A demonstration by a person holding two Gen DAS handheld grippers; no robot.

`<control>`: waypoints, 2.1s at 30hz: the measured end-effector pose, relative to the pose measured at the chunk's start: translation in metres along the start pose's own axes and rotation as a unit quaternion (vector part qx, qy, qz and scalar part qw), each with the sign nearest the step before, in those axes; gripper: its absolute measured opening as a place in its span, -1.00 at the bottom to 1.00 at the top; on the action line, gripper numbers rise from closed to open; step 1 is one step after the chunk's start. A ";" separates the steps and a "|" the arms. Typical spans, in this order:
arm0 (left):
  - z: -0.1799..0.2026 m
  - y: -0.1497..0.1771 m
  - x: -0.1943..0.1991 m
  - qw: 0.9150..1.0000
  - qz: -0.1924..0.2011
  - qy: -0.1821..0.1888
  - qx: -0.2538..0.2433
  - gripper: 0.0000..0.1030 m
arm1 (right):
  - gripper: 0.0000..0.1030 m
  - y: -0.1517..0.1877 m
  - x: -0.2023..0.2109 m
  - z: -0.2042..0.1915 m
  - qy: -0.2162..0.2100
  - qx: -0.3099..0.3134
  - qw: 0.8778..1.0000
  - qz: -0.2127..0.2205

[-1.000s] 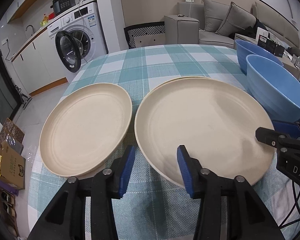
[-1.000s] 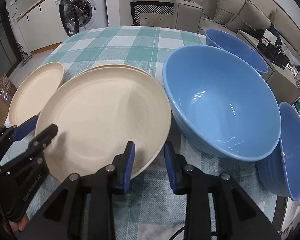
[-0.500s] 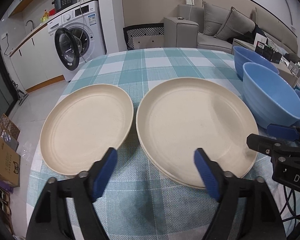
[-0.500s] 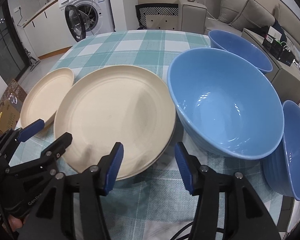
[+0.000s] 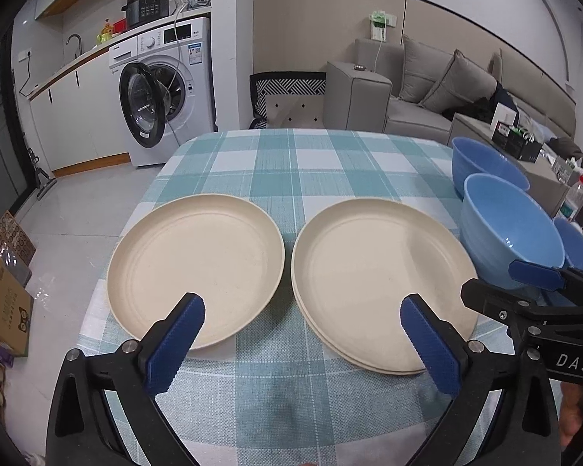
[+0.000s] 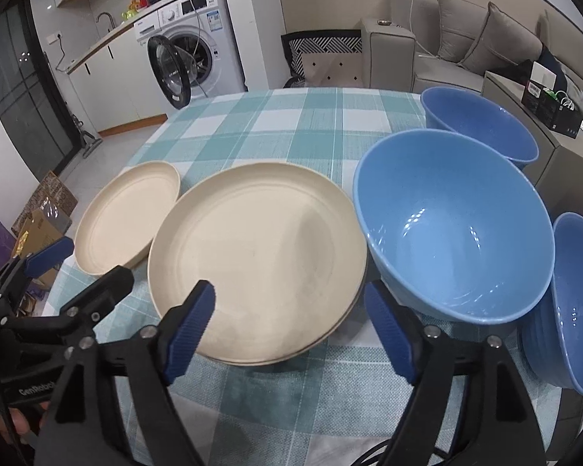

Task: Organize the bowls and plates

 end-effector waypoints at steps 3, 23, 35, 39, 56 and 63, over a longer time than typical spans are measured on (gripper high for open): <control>-0.003 -0.002 0.006 1.000 0.005 0.002 0.005 0.99 | 0.76 -0.002 0.003 0.003 -0.013 -0.010 1.000 0.007; -0.025 -0.010 0.045 0.999 0.041 -0.018 0.028 0.99 | 1.00 -0.012 0.013 -0.012 -0.035 -0.002 0.999 0.021; -0.043 -0.014 0.058 0.997 0.055 -0.030 0.046 0.99 | 1.00 -0.023 0.026 -0.024 -0.046 0.006 0.998 0.043; -0.053 -0.013 0.058 0.996 0.057 -0.043 0.052 0.99 | 1.00 -0.024 0.027 -0.031 -0.039 0.016 0.998 0.047; -0.090 -0.013 0.045 0.992 0.050 -0.071 0.093 0.99 | 1.00 -0.037 0.018 -0.062 -0.050 0.041 0.997 0.048; -0.114 -0.009 0.033 0.989 0.037 -0.081 0.122 0.99 | 1.00 -0.049 0.005 -0.066 -0.066 0.030 0.997 0.033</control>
Point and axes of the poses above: each gripper's, at about its wrist camera, not at the fingertips, and x roughly against the way its jaws point, z to its right, y to its underside, the point moved 3 cm from there along -x, roughly the way its jaws point, and after that the axes turned 6 degrees about -z, right-handed, at the moved point
